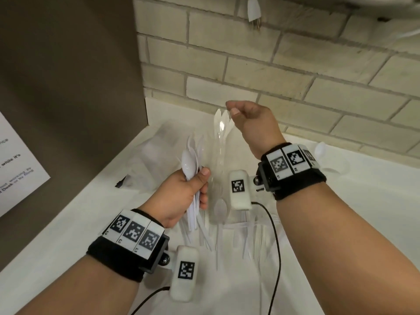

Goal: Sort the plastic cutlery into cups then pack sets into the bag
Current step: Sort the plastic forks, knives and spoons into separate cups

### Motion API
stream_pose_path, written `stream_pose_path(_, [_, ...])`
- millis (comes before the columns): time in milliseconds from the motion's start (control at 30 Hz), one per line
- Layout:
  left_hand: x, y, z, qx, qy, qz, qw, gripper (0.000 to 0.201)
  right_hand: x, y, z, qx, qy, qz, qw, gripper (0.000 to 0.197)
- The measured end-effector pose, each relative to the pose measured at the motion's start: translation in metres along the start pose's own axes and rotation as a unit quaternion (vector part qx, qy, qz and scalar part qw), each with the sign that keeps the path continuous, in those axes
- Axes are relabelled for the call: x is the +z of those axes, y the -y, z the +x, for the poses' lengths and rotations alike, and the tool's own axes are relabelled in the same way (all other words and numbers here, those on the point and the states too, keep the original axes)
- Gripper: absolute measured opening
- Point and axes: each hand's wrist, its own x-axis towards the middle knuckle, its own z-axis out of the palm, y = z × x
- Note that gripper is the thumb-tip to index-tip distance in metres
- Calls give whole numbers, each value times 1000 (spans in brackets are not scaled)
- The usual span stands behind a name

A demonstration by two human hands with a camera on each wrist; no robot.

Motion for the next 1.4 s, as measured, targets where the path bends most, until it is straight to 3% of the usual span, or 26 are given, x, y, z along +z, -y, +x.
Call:
stream_pose_path(100, [4, -2, -7, 5, 36, -2, 999, 24, -3, 9, -33, 26, 70, 33, 997, 16])
stream_pose_path(267, [2, 1, -21, 19, 153, 8, 988, 25, -14, 21, -75, 9, 174, 13, 985, 29])
stream_pose_path(467, [10, 4, -31, 11, 197, 1, 980, 25, -16, 27, -95, 4, 129, 32, 991, 12])
stream_pose_path(700, [26, 3, -29, 27, 112, 136, 984, 17, -20, 32, -96, -8, -22, 76, 997, 12])
stream_pose_path(867, [33, 0, -22, 26, 36, 268, 962, 20, -31, 59, -98, -79, -120, 196, 970, 13])
stream_pose_path(1000, [38, -3, -13, 61, -57, 384, 920, 25, -28, 63, -103, -125, -97, 73, 985, 13])
stream_pose_path(1133, [41, -6, -8, 76, -120, 429, 892, 30, -20, 47, -106, -53, -29, -99, 993, 41])
stream_pose_path(1233, [43, -6, -5, 82, -125, 421, 895, 38, -14, 35, -109, 4, 13, -163, 987, 28])
stream_pose_path(1400, [44, -5, -5, 107, -83, 363, 922, 34, -7, 23, -108, 16, 22, -206, 978, 28])
